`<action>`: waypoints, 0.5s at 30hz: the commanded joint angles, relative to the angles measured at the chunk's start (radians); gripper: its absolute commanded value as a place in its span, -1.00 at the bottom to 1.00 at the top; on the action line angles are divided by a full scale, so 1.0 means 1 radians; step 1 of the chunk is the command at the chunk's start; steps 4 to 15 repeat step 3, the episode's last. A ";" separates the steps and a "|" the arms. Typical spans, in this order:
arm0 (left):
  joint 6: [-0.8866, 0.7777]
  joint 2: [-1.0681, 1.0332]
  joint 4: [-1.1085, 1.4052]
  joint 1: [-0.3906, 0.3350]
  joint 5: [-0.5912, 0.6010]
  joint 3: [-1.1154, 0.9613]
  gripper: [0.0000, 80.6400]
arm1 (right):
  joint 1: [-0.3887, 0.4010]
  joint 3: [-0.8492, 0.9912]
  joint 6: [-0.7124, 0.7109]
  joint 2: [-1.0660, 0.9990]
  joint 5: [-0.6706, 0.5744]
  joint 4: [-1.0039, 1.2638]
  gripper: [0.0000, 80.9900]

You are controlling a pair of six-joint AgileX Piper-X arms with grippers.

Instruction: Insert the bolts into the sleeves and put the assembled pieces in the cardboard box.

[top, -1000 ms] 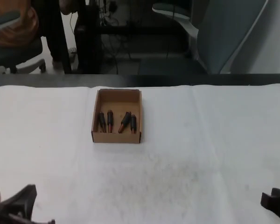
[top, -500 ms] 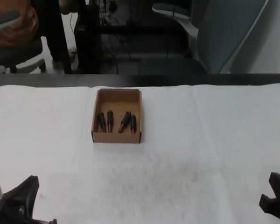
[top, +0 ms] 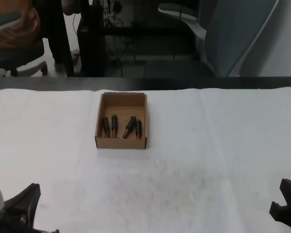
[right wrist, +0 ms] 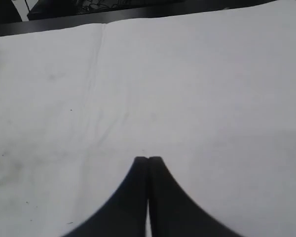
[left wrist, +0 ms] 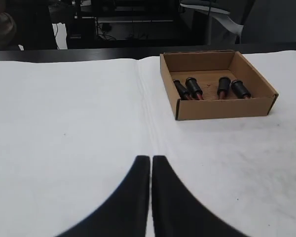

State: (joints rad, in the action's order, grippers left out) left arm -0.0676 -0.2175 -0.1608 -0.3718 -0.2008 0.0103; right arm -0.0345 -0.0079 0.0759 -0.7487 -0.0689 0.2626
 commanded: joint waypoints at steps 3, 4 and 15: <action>0.000 0.003 0.000 0.003 0.001 -0.010 -0.96 | 0.000 0.008 -0.001 0.006 0.004 0.019 -0.99; 0.000 0.003 0.000 0.003 0.001 -0.010 -0.96 | 0.000 0.008 -0.001 0.006 0.004 0.019 -0.99; 0.000 0.003 0.000 0.003 0.001 -0.010 -0.96 | 0.000 0.008 -0.001 0.006 0.004 0.019 -0.99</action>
